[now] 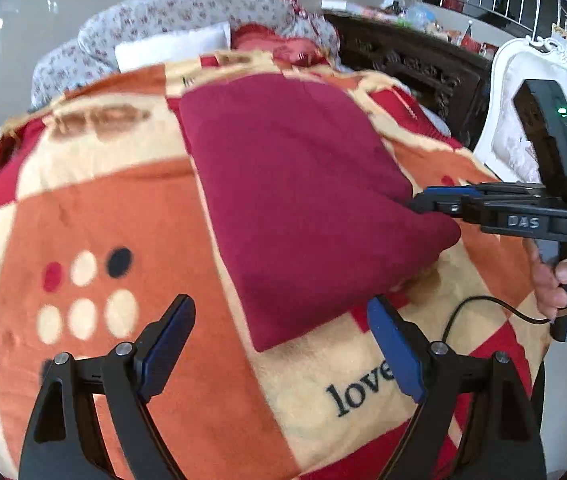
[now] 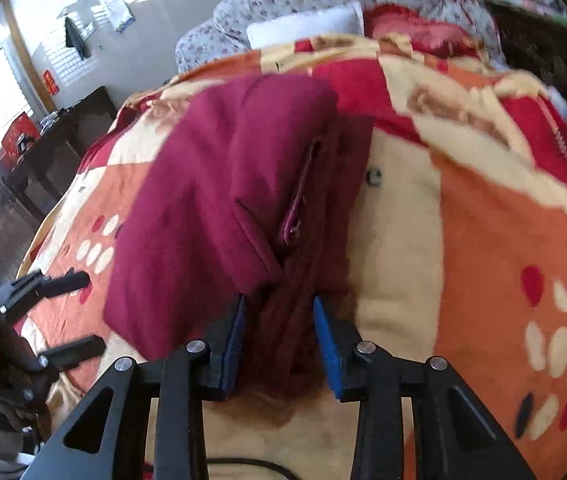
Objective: Fold small clothes
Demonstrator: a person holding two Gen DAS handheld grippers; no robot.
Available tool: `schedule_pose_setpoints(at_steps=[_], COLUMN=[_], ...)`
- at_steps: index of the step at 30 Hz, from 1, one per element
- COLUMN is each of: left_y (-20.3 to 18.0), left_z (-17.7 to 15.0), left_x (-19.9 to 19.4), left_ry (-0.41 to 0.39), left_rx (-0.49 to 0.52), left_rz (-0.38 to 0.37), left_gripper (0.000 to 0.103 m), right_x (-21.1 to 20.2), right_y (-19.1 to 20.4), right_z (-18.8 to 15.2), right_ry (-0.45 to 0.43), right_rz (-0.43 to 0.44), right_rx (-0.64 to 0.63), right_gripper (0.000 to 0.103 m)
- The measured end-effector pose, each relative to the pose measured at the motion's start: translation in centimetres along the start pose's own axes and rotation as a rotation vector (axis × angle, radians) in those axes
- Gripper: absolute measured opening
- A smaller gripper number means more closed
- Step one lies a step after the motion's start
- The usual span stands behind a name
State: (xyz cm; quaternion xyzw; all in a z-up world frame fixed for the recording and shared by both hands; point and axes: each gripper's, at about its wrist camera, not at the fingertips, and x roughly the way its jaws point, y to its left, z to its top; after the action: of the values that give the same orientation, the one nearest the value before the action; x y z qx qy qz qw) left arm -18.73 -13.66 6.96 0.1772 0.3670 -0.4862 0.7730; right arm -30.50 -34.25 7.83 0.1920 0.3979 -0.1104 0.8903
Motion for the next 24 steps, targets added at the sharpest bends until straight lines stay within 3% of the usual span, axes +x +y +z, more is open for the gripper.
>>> schedule_pose_setpoints(at_steps=[3, 6, 12, 17, 20, 24], left_y=[0.3, 0.5, -0.5, -0.5, -0.4, -0.3], left_z=[1.2, 2.7, 3.0, 2.4, 2.2, 2.0], left_x=[-0.8, 0.2, 4.6, 6.4, 6.8, 6.8], left_ry=[-0.047, -0.065, 0.012, 0.035, 0.045, 0.046], left_rx=[-0.028, -0.093, -0.103, -0.105, -0.116, -0.111], left_rz=[0.021, 0.012, 0.006, 0.02, 0.016, 0.026], left_gripper=[0.087, 0.087, 0.087, 0.087, 0.088, 0.088], right_x=[-2.9, -2.8, 2.9, 7.7, 7.3, 3.9], right_y=[1.1, 2.9, 3.4, -0.1, -1.2, 0.3], right_z=[2.1, 4.6, 8.9, 10.4, 10.5, 9.1], right_ry=[-0.126, -0.173, -0.121, -0.017, -0.017, -0.033], right_rz=[0.001, -0.017, -0.079, -0.14, -0.109, -0.1], right_rx=[0.01, -0.031, -0.062, -0.001, 0.047, 0.028], right_gripper=[0.038, 0.038, 0.035, 0.02, 0.019, 0.022])
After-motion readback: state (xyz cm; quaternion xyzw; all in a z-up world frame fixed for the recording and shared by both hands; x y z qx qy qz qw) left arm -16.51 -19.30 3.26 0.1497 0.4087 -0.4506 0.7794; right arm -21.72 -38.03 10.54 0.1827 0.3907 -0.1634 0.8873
